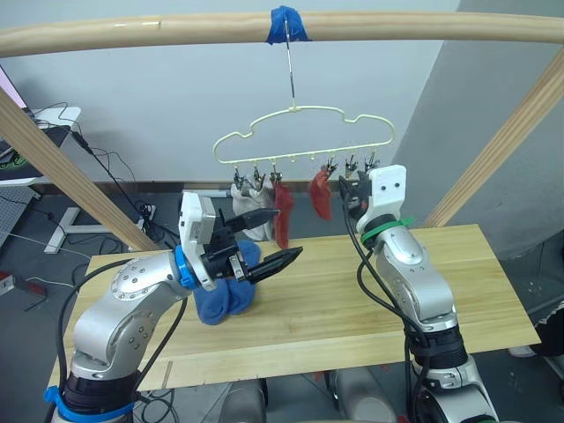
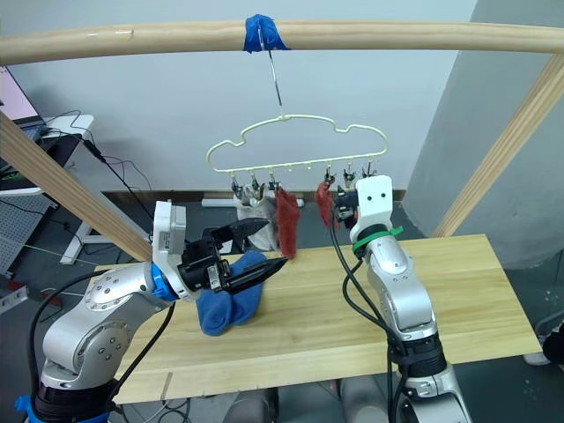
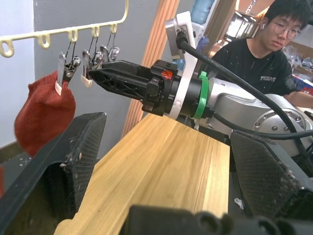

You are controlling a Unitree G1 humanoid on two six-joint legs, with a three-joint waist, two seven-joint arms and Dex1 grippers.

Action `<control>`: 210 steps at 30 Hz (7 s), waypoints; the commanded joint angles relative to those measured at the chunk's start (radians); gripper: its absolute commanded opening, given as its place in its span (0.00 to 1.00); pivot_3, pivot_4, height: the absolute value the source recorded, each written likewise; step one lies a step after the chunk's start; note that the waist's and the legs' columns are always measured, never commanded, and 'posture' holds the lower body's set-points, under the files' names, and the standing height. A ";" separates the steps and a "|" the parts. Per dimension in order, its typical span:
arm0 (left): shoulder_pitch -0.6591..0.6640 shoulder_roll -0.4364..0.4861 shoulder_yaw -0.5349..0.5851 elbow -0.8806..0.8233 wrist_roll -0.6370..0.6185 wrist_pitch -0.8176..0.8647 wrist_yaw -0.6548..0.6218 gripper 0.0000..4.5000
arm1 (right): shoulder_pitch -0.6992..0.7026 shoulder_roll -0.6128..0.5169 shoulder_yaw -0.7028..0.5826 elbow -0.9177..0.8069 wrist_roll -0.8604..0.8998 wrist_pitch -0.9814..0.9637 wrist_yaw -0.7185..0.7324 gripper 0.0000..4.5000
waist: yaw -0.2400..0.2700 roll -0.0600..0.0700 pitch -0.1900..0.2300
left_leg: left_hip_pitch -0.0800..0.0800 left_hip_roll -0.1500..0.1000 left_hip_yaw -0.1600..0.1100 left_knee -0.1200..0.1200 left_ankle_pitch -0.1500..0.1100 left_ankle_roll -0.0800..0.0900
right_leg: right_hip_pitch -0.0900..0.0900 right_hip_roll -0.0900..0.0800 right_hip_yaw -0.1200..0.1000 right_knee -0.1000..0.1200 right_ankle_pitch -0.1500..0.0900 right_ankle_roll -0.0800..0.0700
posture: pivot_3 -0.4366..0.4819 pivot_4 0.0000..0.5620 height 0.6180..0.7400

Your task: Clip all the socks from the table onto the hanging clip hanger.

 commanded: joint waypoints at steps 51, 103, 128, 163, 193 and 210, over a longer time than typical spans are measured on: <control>-0.005 -0.003 -0.005 -0.044 0.010 -0.036 0.031 1.00 | -0.167 0.163 -0.084 0.165 0.021 -0.087 -0.027 0.44 | 0.021 0.000 0.000 | 0.000 0.000 0.000 0.000 0.000 0.000 | 0.000 0.000 -0.001 0.001 0.000 -0.001 | 0.41 0.35 1.00; -0.309 -0.117 -0.344 1.320 0.786 -0.605 0.033 0.87 | -0.208 -0.291 -0.221 -0.045 0.484 0.551 0.416 0.00 | 0.014 -0.002 -0.008 | 0.000 -0.001 -0.001 0.000 0.000 0.000 | 0.000 -0.001 -0.003 0.002 0.002 -0.007 | 0.29 0.26 1.00; 0.071 -0.005 -0.372 0.687 0.727 -0.616 -0.219 0.00 | -0.207 -0.285 -0.214 0.005 0.462 0.485 0.397 0.00 | -0.006 -0.001 -0.036 | 0.003 -0.001 -0.001 0.001 0.001 0.001 | 0.002 0.000 -0.002 0.005 0.000 -0.003 | 0.32 0.21 1.00; -0.103 -0.192 -0.298 0.520 0.672 -0.905 0.012 0.00 | -0.426 -0.070 -0.722 0.059 0.853 1.174 0.109 0.00 | -0.012 0.000 -0.036 | 0.003 -0.001 -0.001 0.000 0.001 0.001 | 0.002 0.001 -0.001 0.005 0.002 -0.007 | 0.30 0.28 1.00; -0.165 -0.232 -0.310 0.585 0.684 -0.981 0.073 0.00 | -0.434 -0.010 -0.755 0.062 0.964 1.180 -0.059 0.00 | -0.032 0.002 -0.034 | 0.002 -0.001 -0.001 0.000 0.001 0.002 | 0.002 0.001 -0.001 0.004 0.000 -0.003 | 0.29 0.31 1.00; -0.155 -0.233 -0.307 0.578 0.669 -1.011 0.080 0.00 | -0.458 -0.025 -0.775 0.095 0.953 1.179 -0.065 0.00 | -0.032 0.003 -0.034 | 0.001 -0.001 -0.001 0.000 0.001 0.002 | 0.001 0.001 -0.001 0.003 0.000 -0.003 | 0.29 0.31 1.00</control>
